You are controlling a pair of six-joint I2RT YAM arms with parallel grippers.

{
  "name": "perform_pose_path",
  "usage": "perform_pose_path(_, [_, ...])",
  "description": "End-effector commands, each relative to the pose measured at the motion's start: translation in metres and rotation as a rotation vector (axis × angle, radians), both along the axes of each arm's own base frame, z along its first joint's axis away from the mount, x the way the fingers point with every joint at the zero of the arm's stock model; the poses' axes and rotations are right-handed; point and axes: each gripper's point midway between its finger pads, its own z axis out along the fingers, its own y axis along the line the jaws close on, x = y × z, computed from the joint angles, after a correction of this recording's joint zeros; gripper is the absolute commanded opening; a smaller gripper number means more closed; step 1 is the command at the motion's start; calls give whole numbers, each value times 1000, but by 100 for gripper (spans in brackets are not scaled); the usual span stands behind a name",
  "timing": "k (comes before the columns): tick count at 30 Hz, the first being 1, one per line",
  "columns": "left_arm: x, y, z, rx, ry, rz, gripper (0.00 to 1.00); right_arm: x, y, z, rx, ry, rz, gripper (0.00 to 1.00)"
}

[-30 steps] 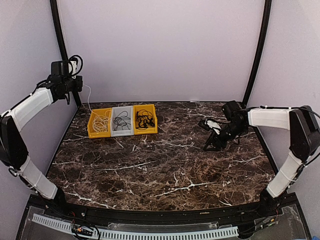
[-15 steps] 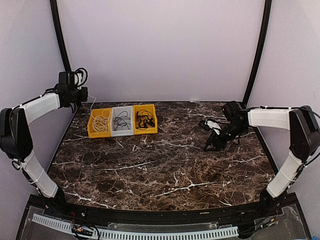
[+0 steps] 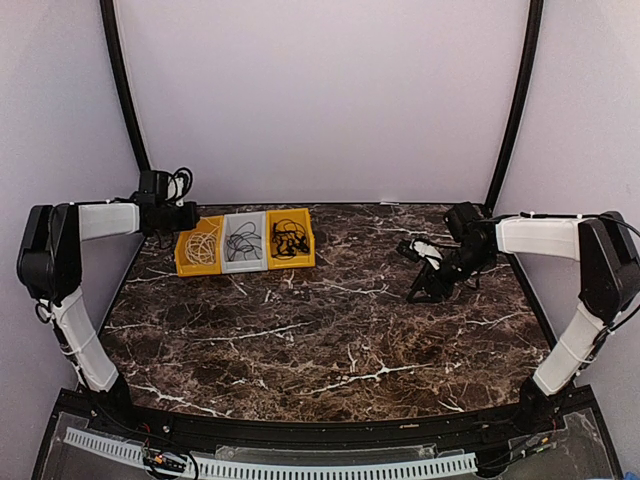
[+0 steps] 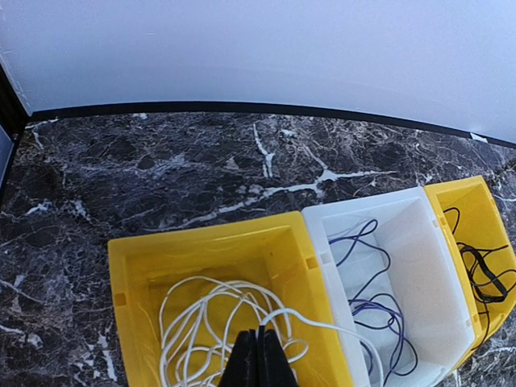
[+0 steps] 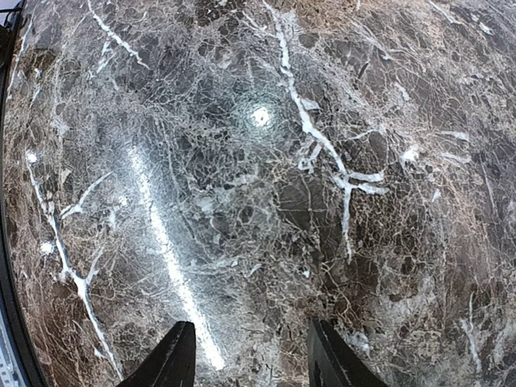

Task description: Untangle the cables

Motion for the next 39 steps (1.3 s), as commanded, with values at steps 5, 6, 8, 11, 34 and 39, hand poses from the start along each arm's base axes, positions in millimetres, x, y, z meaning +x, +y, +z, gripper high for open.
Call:
perform_pose_path(5, [3, -24, -10, -111, 18, -59, 5, 1, 2, 2, 20, -7, 2, 49])
perform_pose_path(6, [4, -24, -12, -115, 33, -52, 10, 1, 2, 3, 21, -8, 2, 49])
perform_pose_path(8, [5, -23, -13, -112, 57, -42, 21, 1, 1, 4, 18, -9, 2, 49])
perform_pose_path(11, [1, -17, -6, -89, 72, -18, 29, 3, 1, 9, 11, -23, 3, 49])
perform_pose_path(34, [-90, -23, 155, 34, -274, -93, 41, 116, -97, 216, -36, -645, -684, 99])
perform_pose_path(39, [-125, -59, 170, 44, -353, -231, 40, 108, -114, 231, -7, -688, -811, 99])
